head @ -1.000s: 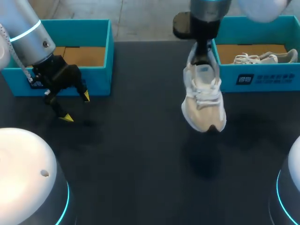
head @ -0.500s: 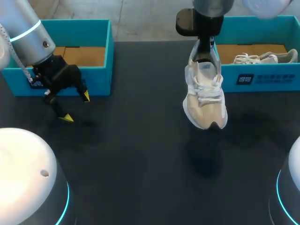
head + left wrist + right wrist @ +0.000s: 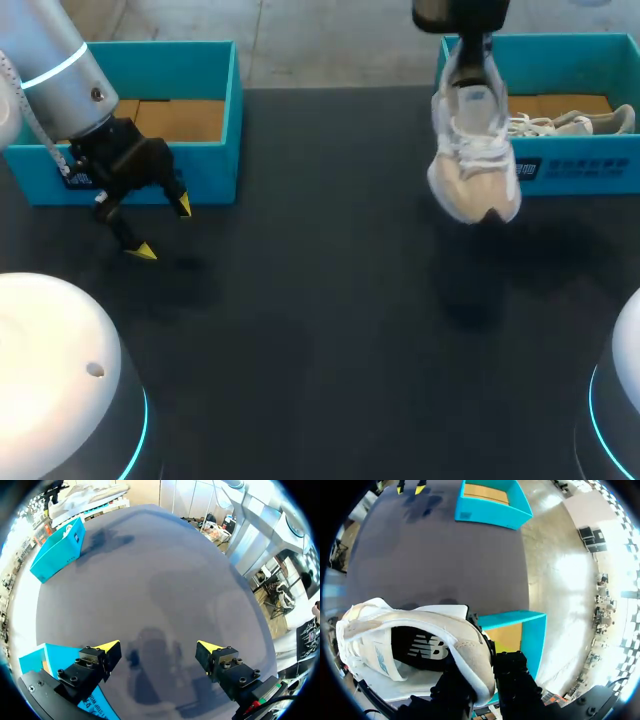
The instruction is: Take the shoe out of the shoebox, open the shoe tongue, remove and reinsert the insole, then place the shoe into the shoebox
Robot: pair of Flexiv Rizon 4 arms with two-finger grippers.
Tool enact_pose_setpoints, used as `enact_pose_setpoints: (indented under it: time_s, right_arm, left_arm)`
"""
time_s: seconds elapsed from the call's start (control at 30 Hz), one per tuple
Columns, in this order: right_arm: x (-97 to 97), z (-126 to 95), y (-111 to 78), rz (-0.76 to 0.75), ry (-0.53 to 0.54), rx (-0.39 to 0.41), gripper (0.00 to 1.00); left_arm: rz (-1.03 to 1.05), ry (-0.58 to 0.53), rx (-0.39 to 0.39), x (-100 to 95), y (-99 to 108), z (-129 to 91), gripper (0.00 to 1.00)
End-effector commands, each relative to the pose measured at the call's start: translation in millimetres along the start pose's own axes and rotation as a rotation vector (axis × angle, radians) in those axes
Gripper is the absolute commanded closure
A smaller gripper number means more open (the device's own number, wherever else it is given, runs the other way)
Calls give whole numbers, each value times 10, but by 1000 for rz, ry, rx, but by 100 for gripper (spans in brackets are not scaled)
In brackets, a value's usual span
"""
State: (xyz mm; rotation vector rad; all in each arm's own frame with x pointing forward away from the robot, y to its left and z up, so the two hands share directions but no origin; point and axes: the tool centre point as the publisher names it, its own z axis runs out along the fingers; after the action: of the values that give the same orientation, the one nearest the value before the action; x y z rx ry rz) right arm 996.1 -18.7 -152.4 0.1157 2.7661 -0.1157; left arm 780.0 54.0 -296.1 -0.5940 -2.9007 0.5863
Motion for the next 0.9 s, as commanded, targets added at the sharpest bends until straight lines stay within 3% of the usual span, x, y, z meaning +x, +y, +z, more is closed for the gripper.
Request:
enact_pose_setpoints:
  time_s: [0.03,0.43,0.9]
  right_arm:
    - [-313,105,-232,-9,41,-22,100]
    - [-875,337,-711,4,80,3,100]
    - [-875,337,-711,4,80,3,100]
  left_arm:
    - [0,-1,-2,6,-1,1,0]
    - [0,-1,-2,6,-1,1,0]
    - [0,-1,-2,6,-1,1,0]
